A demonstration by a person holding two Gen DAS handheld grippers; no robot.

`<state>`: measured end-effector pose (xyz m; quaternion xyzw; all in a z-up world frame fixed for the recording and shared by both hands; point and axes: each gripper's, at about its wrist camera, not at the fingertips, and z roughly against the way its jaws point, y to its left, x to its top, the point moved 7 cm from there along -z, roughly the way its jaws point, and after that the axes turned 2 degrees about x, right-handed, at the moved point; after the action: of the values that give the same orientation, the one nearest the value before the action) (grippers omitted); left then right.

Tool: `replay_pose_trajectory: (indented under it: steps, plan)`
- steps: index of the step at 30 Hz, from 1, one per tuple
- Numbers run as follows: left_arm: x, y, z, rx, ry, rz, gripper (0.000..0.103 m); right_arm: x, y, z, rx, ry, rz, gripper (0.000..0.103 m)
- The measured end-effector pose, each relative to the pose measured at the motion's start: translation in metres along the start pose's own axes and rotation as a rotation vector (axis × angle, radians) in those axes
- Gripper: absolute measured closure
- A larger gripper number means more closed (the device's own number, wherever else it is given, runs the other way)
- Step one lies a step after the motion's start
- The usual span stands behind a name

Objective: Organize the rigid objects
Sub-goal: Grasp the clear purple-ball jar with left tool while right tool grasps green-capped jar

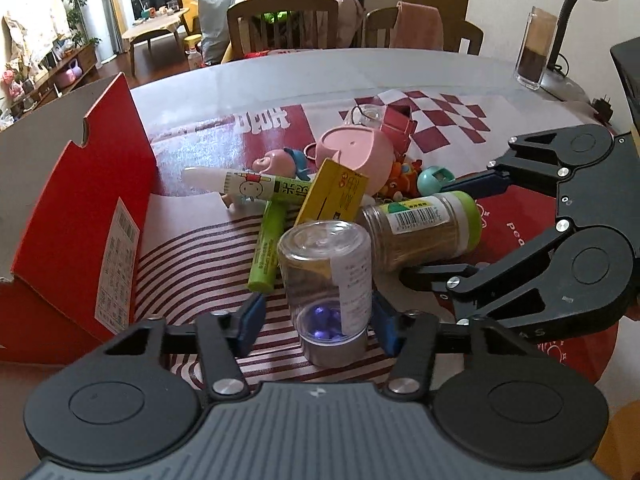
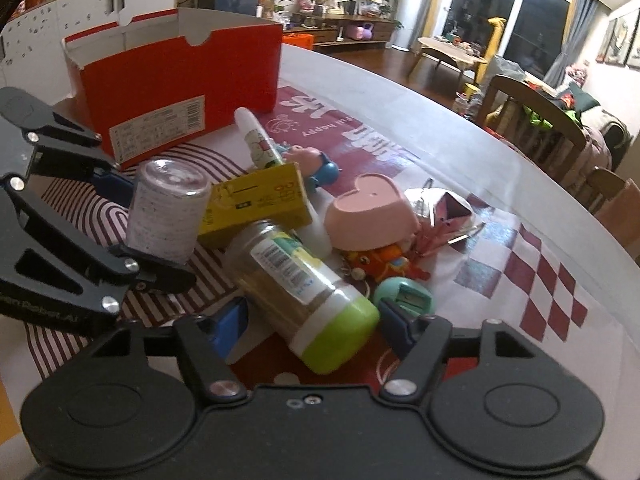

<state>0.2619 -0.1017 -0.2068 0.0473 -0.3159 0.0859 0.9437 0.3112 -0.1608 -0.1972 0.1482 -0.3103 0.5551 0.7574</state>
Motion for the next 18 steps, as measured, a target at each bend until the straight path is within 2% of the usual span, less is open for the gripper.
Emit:
replay_pose_trajectory:
  steps: [2,4,5,12,18]
  plan:
    - [0.0,0.0,0.0,-0.002,0.002,-0.001,0.053,0.0,0.001,0.001,-0.006,-0.002,0.003,0.035]
    - [0.0,-0.001,0.001,-0.008,0.003,-0.006,0.061,-0.001,0.002,0.002,-0.014,-0.004,-0.003,0.038]
    - [0.0,-0.001,0.001,-0.009,0.004,-0.007,0.062,-0.002,0.002,0.003,-0.02,-0.005,-0.011,0.04]
    - [-0.001,0.002,0.007,0.0,0.008,0.008,0.062,-0.009,0.002,0.015,-0.06,-0.029,-0.126,0.051]
    - [0.001,0.009,0.02,-0.001,0.002,0.04,0.062,-0.013,0.006,0.034,-0.102,-0.073,-0.237,0.053]
